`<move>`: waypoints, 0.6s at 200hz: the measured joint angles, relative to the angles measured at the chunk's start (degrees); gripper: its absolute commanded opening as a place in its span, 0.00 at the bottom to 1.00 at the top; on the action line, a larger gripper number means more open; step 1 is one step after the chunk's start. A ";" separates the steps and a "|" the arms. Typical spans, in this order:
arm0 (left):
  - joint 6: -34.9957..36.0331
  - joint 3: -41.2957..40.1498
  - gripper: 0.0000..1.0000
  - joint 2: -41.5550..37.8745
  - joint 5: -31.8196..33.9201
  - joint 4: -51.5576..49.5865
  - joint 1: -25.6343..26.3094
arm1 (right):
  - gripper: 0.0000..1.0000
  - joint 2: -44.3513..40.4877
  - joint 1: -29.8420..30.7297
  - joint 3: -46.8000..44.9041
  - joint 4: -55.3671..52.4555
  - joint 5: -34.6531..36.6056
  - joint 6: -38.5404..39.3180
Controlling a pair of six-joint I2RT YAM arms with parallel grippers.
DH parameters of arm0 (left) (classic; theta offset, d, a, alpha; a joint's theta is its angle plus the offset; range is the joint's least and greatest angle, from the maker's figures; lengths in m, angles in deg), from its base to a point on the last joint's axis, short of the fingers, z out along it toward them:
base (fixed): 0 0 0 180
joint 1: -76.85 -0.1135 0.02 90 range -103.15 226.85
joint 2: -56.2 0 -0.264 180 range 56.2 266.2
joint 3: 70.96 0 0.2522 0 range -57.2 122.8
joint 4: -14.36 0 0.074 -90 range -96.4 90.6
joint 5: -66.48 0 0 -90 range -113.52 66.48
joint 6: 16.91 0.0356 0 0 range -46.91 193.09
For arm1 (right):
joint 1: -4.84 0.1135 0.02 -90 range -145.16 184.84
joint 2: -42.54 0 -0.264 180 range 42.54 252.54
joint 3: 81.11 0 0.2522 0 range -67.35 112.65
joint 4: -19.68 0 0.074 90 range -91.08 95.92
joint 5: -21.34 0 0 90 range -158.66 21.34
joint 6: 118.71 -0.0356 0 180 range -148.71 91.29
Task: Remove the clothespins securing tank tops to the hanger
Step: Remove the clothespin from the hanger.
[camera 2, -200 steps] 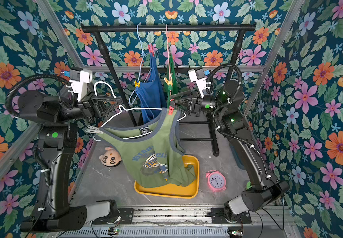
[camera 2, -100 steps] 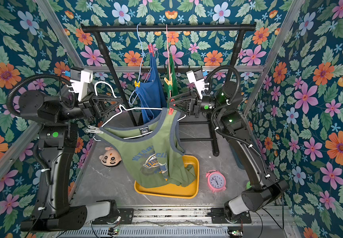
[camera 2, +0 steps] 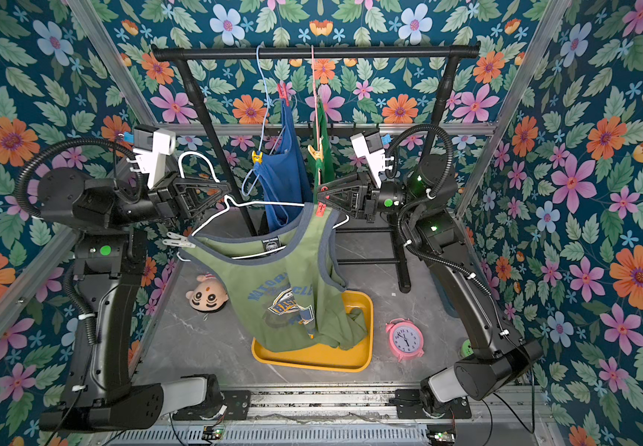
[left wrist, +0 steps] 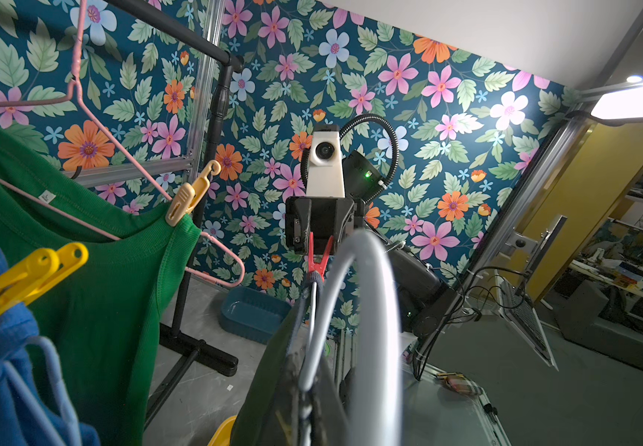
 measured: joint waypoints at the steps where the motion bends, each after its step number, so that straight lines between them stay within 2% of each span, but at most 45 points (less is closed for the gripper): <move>1: -0.02 0.00 0.00 0.00 0.00 0.00 0.00 | 0.27 0.00 0.00 0.00 0.00 0.00 0.00; 34: -0.24 0.00 0.00 0.07 -0.09 0.00 0.00 | 0.20 0.00 0.00 -0.02 0.00 0.04 0.02; 79: -0.31 0.00 0.00 0.15 -0.17 0.02 0.00 | 0.17 0.00 0.00 -0.02 0.00 0.15 0.22; 120: -0.31 -0.48 0.00 0.17 -0.17 0.20 0.00 | 0.13 -1.01 0.00 0.11 -1.64 3.04 2.75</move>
